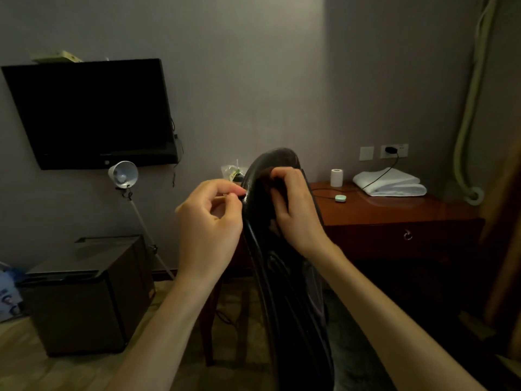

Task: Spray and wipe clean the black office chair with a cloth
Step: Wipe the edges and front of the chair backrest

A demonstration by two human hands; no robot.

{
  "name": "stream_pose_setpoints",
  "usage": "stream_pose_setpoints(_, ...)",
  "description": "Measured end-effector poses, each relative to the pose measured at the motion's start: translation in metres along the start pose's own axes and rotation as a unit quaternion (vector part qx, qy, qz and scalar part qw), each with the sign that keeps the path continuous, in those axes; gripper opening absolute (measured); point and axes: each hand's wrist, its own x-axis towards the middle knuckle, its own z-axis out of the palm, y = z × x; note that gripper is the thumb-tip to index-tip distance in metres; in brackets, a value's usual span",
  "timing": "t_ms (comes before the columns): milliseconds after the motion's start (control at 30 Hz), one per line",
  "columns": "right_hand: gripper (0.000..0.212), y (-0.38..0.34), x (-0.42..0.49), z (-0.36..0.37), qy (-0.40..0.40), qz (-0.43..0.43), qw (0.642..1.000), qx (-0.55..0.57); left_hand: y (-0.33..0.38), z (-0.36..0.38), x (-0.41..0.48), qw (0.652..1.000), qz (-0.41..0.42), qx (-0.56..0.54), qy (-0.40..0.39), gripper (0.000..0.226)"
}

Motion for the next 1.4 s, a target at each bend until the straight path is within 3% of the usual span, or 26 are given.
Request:
stream_pose_setpoints(200,0.028,0.084,0.070,0.021,-0.034,0.206,0.977,-0.050,-0.002,-0.004,0.003,1.000,0.001,-0.002,-0.027,0.019)
stream_pose_setpoints(300,0.032,0.102,0.075,0.018,-0.058,0.265,0.960,-0.070,0.000,-0.005,0.013,0.999,0.002,0.021,-0.039,0.021)
stream_pose_setpoints(400,0.034,0.091,0.058,0.009,-0.052,0.231,0.972,-0.011,0.003,0.004,0.034,0.997,0.010,0.065,-0.043,0.020)
stream_pose_setpoints(533,0.031,0.025,-0.001,-0.017,-0.024,0.141,0.986,0.086,0.003,0.026,0.073,0.986,0.005,0.159,-0.052,0.015)
stream_pose_setpoints(700,0.026,-0.025,-0.058,-0.028,-0.078,0.003,0.995,0.069,-0.007,0.049,0.102,0.972,-0.039,0.204,-0.110,0.015)
stream_pose_setpoints(867,0.031,0.020,-0.022,-0.014,-0.053,0.037,0.998,0.005,-0.016,0.062,0.106,0.963,-0.110,0.197,-0.151,0.023)
stream_pose_setpoints(1167,0.033,0.163,0.101,0.026,-0.028,0.201,0.972,-0.119,-0.026,0.065,0.111,0.959,-0.089,0.214,-0.161,0.023)
stream_pose_setpoints(1300,0.034,0.190,0.123,0.026,-0.049,0.249,0.959,-0.124,-0.029,0.061,0.111,0.959,-0.070,0.230,-0.153,0.025)
stream_pose_setpoints(1400,0.028,0.176,0.115,0.012,-0.025,0.229,0.972,-0.056,-0.027,0.059,0.108,0.959,-0.051,0.239,-0.142,0.026)
